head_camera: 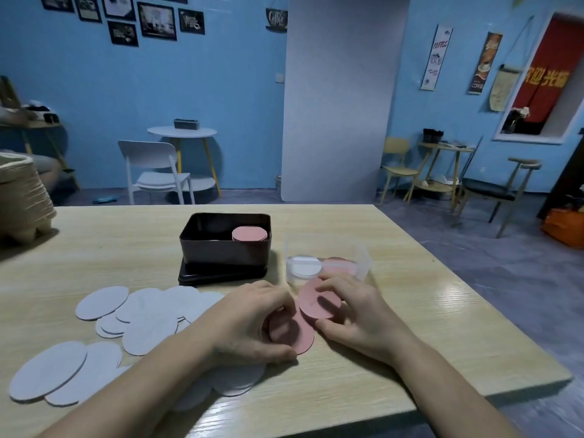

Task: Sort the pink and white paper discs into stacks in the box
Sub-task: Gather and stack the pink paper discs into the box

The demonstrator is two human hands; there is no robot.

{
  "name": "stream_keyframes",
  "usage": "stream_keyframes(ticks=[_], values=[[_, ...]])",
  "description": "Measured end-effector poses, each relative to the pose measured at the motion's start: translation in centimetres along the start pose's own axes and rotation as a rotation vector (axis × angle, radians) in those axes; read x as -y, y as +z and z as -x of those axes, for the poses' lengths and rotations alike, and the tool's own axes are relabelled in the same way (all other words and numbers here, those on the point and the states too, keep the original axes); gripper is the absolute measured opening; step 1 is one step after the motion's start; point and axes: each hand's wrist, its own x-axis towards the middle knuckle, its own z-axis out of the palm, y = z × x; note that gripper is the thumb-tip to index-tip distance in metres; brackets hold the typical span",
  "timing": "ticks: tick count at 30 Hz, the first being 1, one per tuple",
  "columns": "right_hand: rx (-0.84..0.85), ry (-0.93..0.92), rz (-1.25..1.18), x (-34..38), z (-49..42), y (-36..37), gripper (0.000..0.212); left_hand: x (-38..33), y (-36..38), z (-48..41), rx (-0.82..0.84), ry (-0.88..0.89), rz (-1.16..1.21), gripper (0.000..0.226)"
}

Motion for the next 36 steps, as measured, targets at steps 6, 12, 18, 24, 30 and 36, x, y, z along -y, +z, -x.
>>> stream_keyframes(ticks=[6,12,18,24,30,36], values=[[0.016,0.002,0.015,0.0,-0.1,0.0,0.050,0.7,-0.4,1.2,-0.145,0.033,0.070,0.044],[0.046,-0.024,0.011,1.4,-0.5,0.5,0.054,1.3,-0.5,2.0,-0.298,0.017,0.149,0.037],[0.051,-0.108,-0.006,2.8,-1.1,1.0,0.050,1.0,0.1,1.8,-0.354,0.021,0.092,0.036],[0.039,-0.120,-0.077,3.1,-1.6,1.9,0.044,1.4,0.7,1.6,-0.395,0.039,0.085,0.037],[0.057,-0.166,-0.077,3.2,-1.7,2.7,0.027,1.3,0.8,1.7,-0.356,0.044,0.108,0.034],[0.001,-0.191,-0.101,3.0,-1.4,2.7,0.036,1.3,0.6,1.9,-0.327,0.005,0.151,0.036]])
